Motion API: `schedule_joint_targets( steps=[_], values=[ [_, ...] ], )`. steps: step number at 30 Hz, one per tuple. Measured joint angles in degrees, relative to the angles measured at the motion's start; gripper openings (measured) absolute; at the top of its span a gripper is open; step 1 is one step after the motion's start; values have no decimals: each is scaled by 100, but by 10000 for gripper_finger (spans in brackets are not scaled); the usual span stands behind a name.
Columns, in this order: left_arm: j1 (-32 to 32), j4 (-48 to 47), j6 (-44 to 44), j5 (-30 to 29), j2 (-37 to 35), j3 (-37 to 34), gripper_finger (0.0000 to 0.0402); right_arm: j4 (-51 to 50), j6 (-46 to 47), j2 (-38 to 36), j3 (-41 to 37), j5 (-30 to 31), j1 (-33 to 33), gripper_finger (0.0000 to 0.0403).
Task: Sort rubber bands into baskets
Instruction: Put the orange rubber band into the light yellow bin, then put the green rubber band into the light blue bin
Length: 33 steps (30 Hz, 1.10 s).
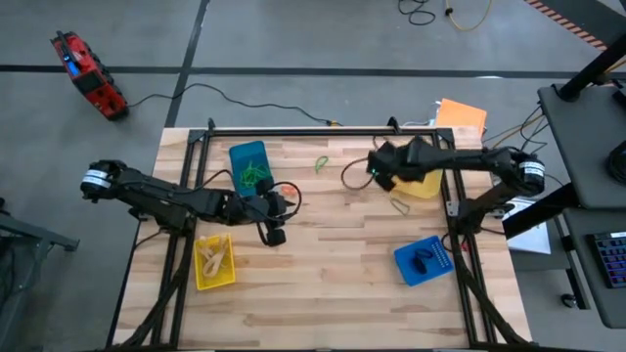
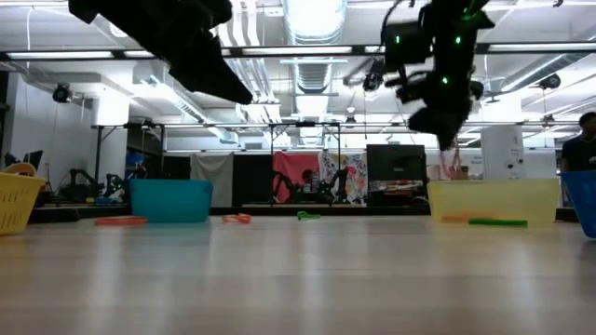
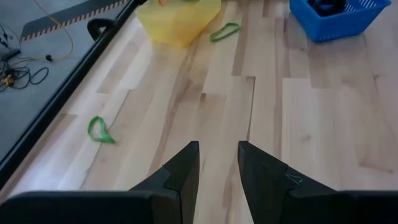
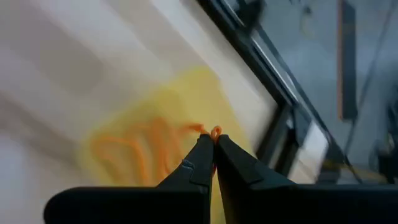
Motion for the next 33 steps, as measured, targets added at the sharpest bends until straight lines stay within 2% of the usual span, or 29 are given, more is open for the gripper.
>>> schedule_joint_targets(
  steps=[5,10,21,27,33],
  values=[
    [0,-21,0,0,0,34,96,-60,72,71,-112,-99,-504,9],
    [0,-21,-78,0,-1,34,96,-25,75,154,-187,-136,-627,24],
    [0,-21,-170,2,-2,25,96,39,70,115,-211,-310,-604,141],
    [0,-21,-170,9,0,23,96,223,489,-89,-13,-1237,-128,160],
    [0,-23,-120,11,-2,23,96,909,816,-88,-18,-2320,678,130]
  ],
)
